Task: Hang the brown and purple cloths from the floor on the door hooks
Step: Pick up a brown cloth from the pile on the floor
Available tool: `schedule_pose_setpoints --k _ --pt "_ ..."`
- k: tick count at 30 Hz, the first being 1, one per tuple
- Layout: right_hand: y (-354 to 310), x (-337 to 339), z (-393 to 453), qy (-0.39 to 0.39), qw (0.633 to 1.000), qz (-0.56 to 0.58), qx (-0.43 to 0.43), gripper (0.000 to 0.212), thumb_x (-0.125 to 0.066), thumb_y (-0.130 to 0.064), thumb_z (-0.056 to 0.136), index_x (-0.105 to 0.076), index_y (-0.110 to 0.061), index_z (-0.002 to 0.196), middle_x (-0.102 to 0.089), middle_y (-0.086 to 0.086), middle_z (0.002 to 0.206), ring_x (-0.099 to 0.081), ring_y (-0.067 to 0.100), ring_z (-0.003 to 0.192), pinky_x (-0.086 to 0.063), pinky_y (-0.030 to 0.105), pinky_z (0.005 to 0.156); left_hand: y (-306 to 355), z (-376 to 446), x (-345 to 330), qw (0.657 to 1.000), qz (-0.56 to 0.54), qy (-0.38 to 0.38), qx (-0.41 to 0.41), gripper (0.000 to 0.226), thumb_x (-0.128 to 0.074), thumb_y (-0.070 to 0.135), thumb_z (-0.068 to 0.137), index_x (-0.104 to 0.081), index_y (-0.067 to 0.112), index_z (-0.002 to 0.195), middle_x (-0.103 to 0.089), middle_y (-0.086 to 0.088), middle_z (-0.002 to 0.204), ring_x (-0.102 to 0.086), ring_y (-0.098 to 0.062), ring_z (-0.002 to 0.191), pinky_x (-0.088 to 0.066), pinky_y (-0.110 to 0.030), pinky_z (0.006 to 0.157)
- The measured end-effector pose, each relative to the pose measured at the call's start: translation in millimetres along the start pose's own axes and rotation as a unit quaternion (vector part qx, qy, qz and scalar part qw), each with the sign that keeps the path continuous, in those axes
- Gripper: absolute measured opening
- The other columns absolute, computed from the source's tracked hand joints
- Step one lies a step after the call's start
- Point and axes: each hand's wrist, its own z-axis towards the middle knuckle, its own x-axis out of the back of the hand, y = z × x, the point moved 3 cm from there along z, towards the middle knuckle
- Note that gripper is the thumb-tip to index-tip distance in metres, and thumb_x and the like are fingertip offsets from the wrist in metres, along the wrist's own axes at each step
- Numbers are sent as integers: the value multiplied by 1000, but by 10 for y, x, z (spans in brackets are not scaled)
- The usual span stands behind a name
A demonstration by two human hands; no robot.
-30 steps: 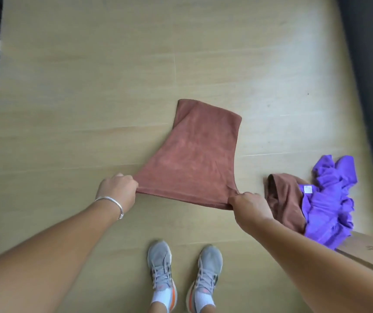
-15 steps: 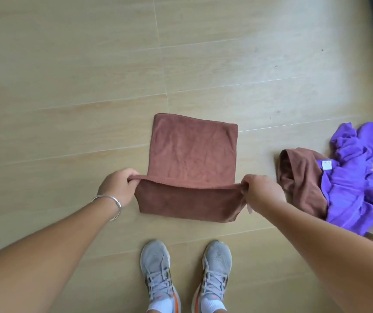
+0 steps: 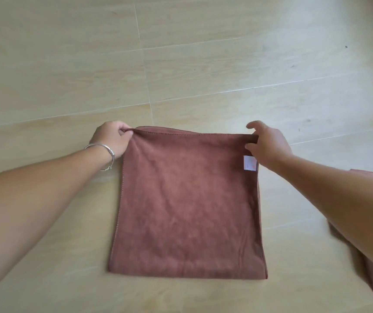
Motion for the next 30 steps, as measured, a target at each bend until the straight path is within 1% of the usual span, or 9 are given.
schedule_pose_setpoints --k 4,6,9,11,12,15,17,23,30 --pt "135 -135 -80 82 994 -62 42 60 -62 -12 81 -43 -19 137 -44 8 137 -47 29 118 -44 39 93 -235 -47 -180 998 -47 29 2 35 -60 21 89 -56 20 124 -59 -3 116 -60 -20 99 -41 -27 84" --pt "93 -235 -433 90 981 -92 147 57 -64 -11 77 -50 -16 132 -46 9 135 -47 33 119 -40 42 97 -265 -284 -122 997 -10 71 -34 49 -62 22 87 -48 19 133 -49 -8 130 -55 -23 110 -42 -32 93" --pt "73 -581 -1110 -24 936 -183 300 62 -73 -29 75 -52 -20 133 -49 7 138 -47 33 126 -40 44 102 -180 -839 -136 965 124 21 -231 59 -57 35 86 -45 16 140 -45 -11 141 -45 -30 127 -37 -41 105" --pt "141 -809 -1386 -122 912 -251 300 75 -61 -57 79 -39 -27 144 -34 5 152 -29 28 141 -28 45 114 -178 -1198 -296 916 227 -89 -319 70 -48 53 88 -34 23 149 -31 -9 154 -32 -27 140 -28 -43 114" --pt "191 -890 -1435 -154 907 -276 279 81 -48 -69 81 -28 -30 149 -22 3 158 -16 24 146 -20 45 117 -208 -1317 -403 895 269 -140 -327 74 -41 60 89 -22 27 153 -19 -7 160 -20 -24 146 -20 -42 118" --pt "233 -980 -1313 -151 912 -294 242 91 -21 -84 78 -8 -34 153 -1 -2 162 5 20 148 -9 48 119 -309 -1357 -667 884 328 -196 -271 78 -25 70 90 2 35 153 10 -1 162 8 -17 149 -5 -38 121" --pt "159 -973 -1125 -138 915 -293 239 92 -21 -85 77 -6 -34 153 2 -1 162 7 21 148 -8 50 118 -290 -1189 -725 882 347 -190 -255 77 -22 70 90 7 36 152 17 0 161 13 -17 148 -4 -39 121" --pt "-129 -839 -457 -125 914 -312 229 91 -39 -77 80 -1 -35 152 7 -2 161 7 20 148 -10 50 118 -155 -602 -635 884 380 -167 -216 74 -30 61 95 10 36 152 18 -3 161 10 -20 148 -9 -40 121" --pt "-264 -830 -46 -120 901 -363 205 94 -35 -78 81 10 -34 151 13 -1 161 7 23 148 -19 50 116 -20 -143 -585 886 391 -159 -194 72 -30 58 97 10 35 152 17 -4 161 9 -20 148 -9 -39 120"
